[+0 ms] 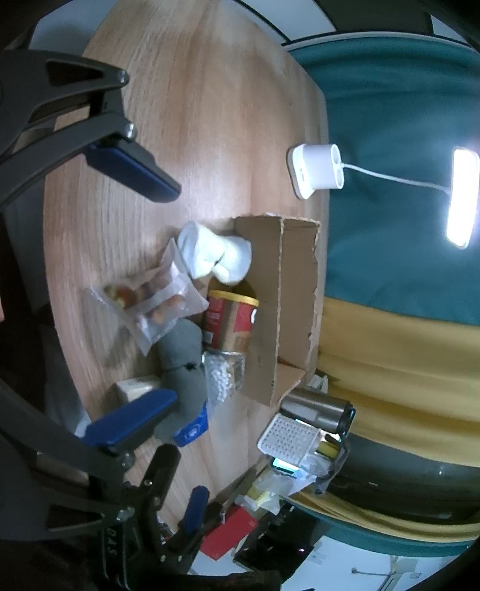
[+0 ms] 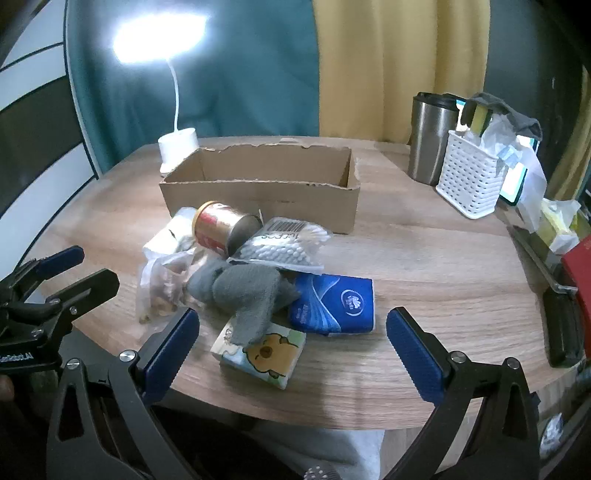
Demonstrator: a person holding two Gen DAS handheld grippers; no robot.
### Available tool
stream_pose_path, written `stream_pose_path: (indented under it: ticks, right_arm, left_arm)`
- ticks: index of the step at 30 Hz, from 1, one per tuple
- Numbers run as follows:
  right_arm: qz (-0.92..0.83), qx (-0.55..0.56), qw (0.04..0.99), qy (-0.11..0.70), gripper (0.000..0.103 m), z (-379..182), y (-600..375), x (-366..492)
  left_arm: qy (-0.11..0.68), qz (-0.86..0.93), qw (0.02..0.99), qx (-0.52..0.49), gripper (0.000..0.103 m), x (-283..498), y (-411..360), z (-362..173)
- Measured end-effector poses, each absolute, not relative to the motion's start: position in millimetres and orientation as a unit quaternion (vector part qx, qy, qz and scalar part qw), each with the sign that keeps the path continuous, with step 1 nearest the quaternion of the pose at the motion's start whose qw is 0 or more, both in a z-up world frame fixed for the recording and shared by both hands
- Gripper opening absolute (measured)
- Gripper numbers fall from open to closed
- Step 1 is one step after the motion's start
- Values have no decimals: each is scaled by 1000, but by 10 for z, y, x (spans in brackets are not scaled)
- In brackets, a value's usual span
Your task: Organize objects
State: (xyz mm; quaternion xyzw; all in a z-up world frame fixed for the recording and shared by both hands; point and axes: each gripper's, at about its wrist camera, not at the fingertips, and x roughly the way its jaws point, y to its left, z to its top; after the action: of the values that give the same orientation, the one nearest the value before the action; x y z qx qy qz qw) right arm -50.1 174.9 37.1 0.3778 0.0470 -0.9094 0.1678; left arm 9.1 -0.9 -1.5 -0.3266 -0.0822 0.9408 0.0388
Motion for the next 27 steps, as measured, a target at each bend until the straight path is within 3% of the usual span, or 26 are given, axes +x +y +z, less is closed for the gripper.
stream_pose_path:
  ticks: [27]
  right_arm:
    - [-909, 379, 169, 46, 103, 326, 1703, -480]
  left_arm:
    - [-86, 940, 34, -329, 102, 106, -36, -36]
